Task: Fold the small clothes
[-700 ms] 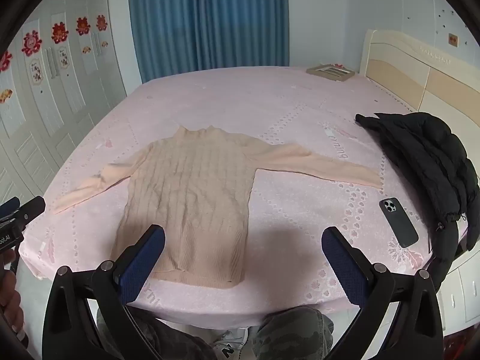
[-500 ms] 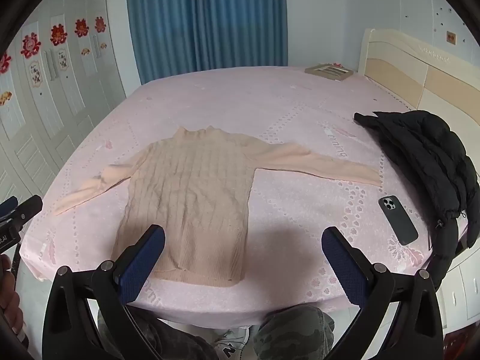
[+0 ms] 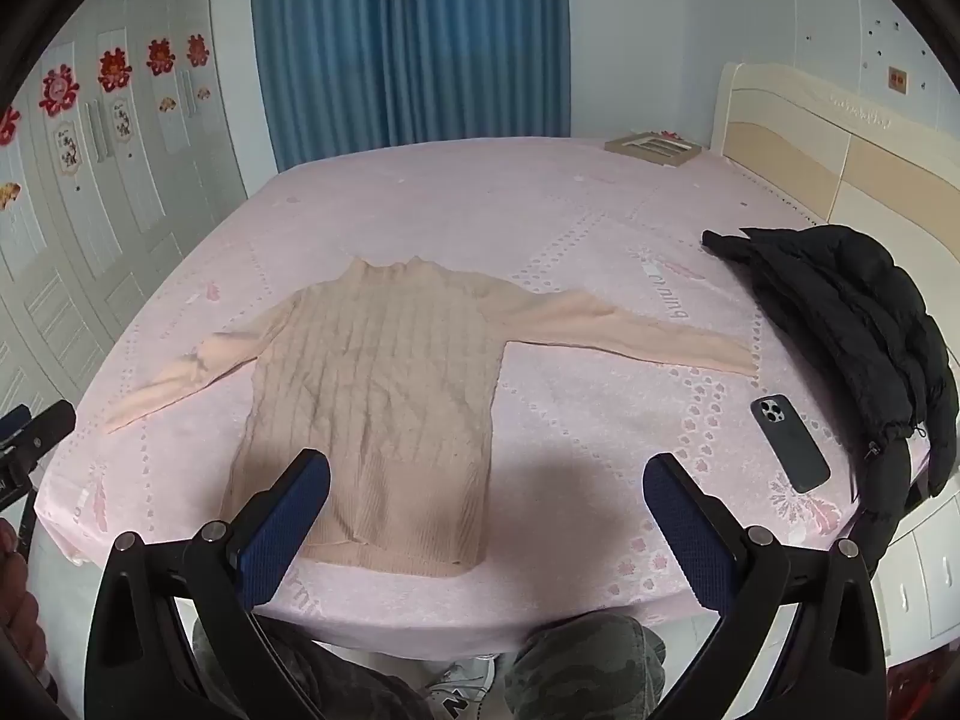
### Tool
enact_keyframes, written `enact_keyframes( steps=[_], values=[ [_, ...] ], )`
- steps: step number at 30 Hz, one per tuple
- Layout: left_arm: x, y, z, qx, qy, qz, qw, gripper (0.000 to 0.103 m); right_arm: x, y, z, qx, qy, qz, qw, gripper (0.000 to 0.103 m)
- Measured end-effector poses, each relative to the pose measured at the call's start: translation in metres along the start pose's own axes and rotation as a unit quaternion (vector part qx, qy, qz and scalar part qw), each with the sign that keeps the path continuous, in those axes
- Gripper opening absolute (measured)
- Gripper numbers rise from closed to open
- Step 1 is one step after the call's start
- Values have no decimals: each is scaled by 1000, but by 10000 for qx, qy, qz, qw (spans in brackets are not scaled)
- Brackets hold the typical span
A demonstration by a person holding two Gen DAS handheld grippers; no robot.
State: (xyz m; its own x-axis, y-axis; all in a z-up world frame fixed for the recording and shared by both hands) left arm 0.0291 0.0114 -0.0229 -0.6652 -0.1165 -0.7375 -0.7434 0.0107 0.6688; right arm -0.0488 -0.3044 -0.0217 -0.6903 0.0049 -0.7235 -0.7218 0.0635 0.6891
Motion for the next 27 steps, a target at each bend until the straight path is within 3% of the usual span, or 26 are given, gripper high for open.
enact_keyframes(
  steps=[27],
  values=[
    [5,-4,2,120,24,-11,9999,103,-3,2,8,-5,18,-134,9999,102]
  ],
)
Point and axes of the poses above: each gripper's, at about its wrist camera, not at the fingertips, and y roughly against the way its jaws point, z to its left, x to its underside, the point moved 5 cm from there along -y, roughly the way its jaws point, and after that the axes turned 5 degrees about y, right-handed, at the moved point
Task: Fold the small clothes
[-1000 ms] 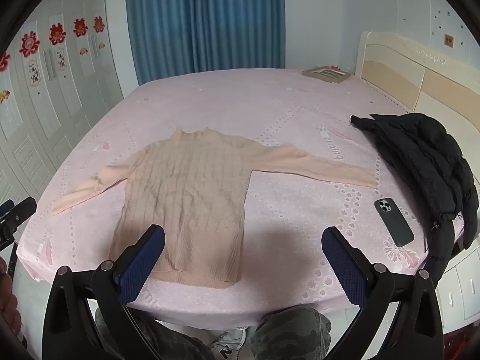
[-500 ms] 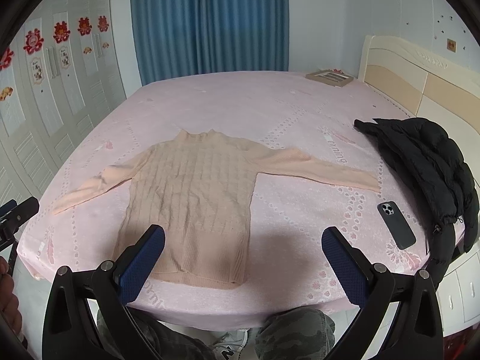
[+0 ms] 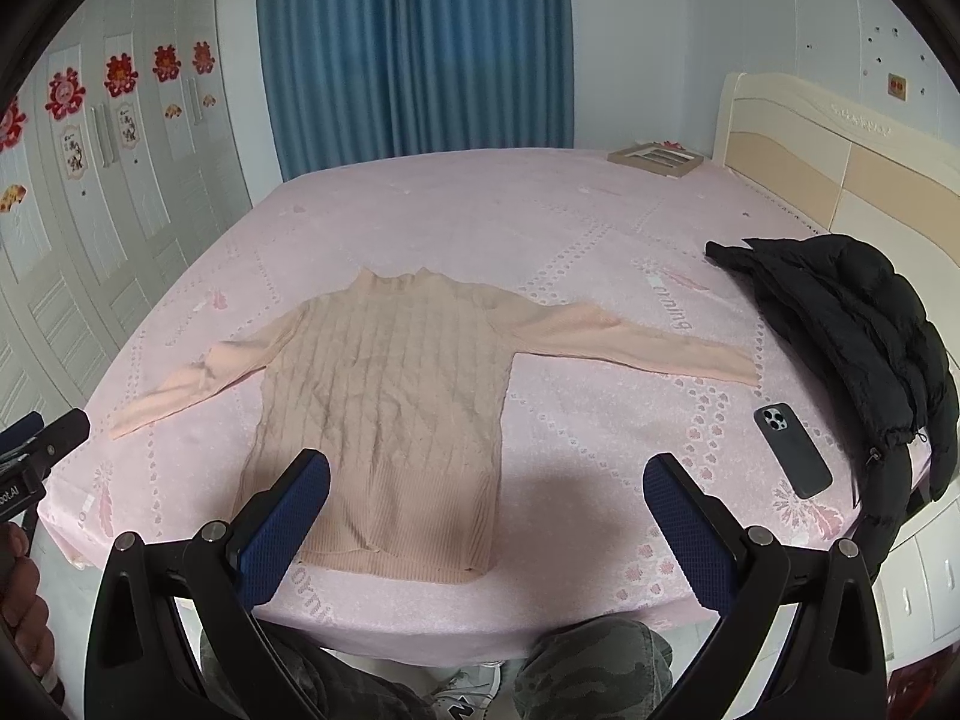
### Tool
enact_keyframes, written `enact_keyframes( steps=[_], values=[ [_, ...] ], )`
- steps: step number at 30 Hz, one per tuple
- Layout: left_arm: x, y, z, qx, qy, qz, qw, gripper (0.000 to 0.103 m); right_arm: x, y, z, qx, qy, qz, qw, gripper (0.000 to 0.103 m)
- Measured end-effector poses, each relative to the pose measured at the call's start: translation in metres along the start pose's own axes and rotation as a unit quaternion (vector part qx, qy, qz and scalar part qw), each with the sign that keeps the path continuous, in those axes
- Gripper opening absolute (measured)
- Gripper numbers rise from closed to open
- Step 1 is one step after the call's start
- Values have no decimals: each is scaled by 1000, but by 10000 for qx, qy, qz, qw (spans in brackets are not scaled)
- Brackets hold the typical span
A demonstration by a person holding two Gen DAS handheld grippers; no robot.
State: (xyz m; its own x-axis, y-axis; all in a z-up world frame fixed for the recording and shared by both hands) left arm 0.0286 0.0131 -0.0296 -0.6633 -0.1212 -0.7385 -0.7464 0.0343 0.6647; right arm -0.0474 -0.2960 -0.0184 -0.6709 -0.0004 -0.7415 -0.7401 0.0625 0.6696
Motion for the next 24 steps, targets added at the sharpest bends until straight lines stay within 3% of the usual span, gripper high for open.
enact_keyframes(
  steps=[24],
  values=[
    [-2,-2,5,13,99,4,9999,103,-2,3,7,-96,1,-45,9999,102]
  ],
)
Point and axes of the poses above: each gripper's, at about its wrist camera, not at the fingertips, and y roughly against the way its jaws point, z to its left, x to its underside, the point moved 5 cm from there along -y, roughly the way its jaws point, and after that the axes turned 5 degrees about y, right-handed, at the moved point
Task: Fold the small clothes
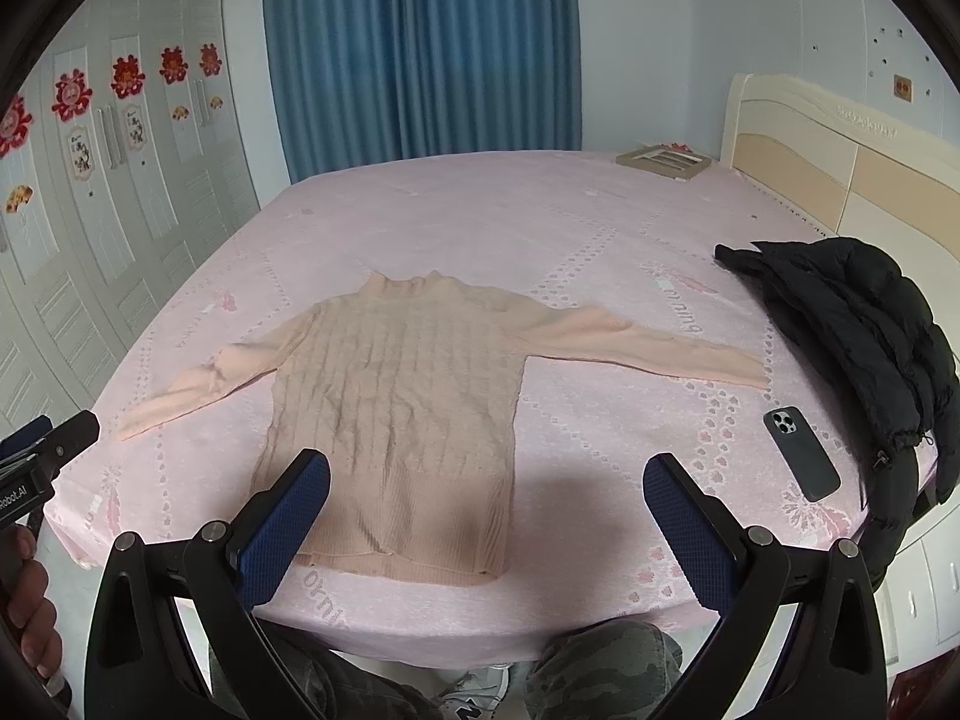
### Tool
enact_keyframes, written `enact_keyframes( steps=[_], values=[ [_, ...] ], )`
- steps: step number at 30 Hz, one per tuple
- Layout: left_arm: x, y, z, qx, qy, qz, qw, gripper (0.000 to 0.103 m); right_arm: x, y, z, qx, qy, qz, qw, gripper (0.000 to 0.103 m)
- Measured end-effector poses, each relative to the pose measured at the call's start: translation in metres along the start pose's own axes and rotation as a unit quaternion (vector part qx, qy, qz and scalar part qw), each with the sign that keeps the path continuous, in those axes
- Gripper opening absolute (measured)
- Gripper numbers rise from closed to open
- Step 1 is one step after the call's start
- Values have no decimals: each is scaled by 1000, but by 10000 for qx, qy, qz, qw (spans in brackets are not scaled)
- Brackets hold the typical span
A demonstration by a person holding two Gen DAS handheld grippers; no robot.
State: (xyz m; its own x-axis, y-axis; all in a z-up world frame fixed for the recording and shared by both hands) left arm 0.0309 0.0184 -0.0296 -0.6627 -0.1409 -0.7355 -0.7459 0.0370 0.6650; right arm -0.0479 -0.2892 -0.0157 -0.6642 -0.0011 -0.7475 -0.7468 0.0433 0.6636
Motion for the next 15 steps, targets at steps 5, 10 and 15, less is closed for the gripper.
enact_keyframes(
  steps=[5,10,15],
  values=[
    [0,2,1,34,-2,-33,10000,103,-2,1,3,1,31,-28,10000,102],
    [1,3,2,9,-35,-58,10000,103,-2,2,3,-23,16,-19,10000,102],
    [1,3,4,43,28,-47,10000,103,-2,2,3,-22,29,-22,10000,102]
  ],
)
Point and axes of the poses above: each gripper's, at about its wrist camera, not at the fingertips, and y roughly against the way its jaws point, z to its left, x to its underside, the point moved 5 cm from there along -y, roughly the way its jaws point, and after that the axes turned 5 degrees about y, right-handed, at the moved point
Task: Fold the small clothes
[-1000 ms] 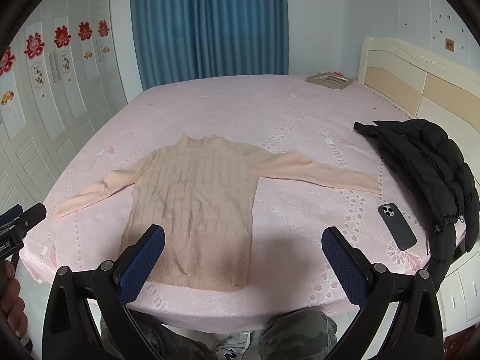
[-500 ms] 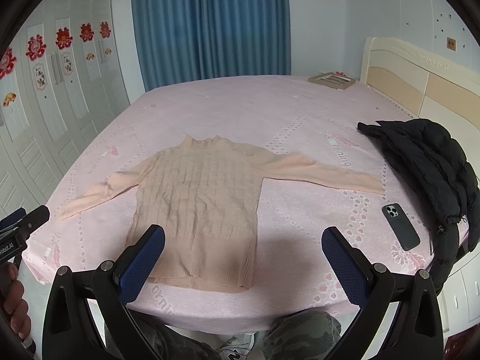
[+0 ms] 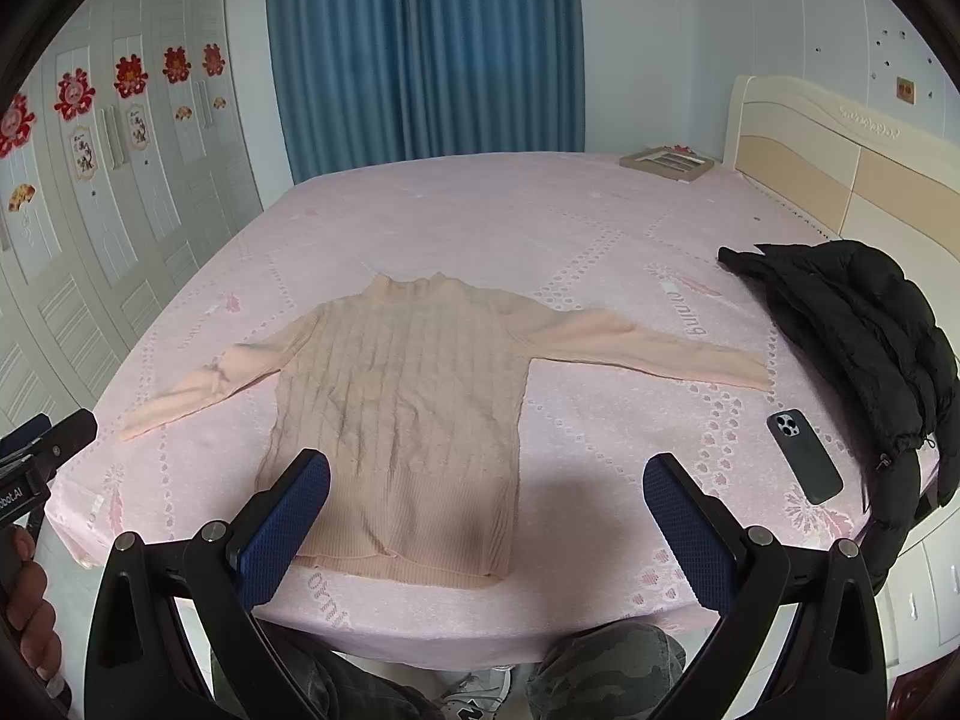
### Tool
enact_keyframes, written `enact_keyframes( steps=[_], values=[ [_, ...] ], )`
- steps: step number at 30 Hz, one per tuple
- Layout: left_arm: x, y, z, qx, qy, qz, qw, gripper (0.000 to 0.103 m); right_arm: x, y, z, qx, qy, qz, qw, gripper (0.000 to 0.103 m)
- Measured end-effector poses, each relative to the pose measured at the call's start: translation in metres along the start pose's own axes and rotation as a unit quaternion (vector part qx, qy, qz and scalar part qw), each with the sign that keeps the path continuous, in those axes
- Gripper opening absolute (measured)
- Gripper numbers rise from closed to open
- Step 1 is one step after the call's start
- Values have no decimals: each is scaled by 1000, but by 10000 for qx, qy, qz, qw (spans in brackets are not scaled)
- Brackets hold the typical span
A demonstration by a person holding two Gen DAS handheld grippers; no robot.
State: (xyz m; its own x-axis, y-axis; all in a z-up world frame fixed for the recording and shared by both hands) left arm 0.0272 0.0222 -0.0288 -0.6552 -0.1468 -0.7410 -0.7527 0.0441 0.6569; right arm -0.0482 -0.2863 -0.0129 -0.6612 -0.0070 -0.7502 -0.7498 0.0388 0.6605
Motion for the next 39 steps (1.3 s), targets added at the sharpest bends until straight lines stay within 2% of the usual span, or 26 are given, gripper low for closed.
enact_keyframes(
  steps=[19,26,32,37,39],
  values=[
    [-3,1,6,-67,57,-97,9999,103,2,-1,5,11,87,-140,9999,102],
    [-6,-11,15,-128,132,-113,9998,103,-3,-4,9,14,130,-284,9995,102],
    [-5,-45,36,-37,506,22,9987,103,-8,-31,19,95,384,-359,9986,102],
    [8,-94,69,-329,851,180,9957,100,-10,-72,23,144,453,-409,9980,102],
    [13,-111,80,-337,927,288,9947,98,-10,-94,23,78,362,-377,9986,102]
  ],
)
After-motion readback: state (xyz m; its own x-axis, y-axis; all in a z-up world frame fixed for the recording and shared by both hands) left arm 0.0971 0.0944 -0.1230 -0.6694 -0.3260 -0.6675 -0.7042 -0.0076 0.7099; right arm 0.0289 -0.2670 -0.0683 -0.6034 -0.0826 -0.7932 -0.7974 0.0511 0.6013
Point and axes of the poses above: each gripper's, at about its wrist camera, not at the fingertips, and y roughly against the way its jaws point, z to its left, x to its underside, the point moved 5 cm from there along -y, roughly the way its jaws point, and after that the axes turned 5 degrees about y, right-handed, at the moved point
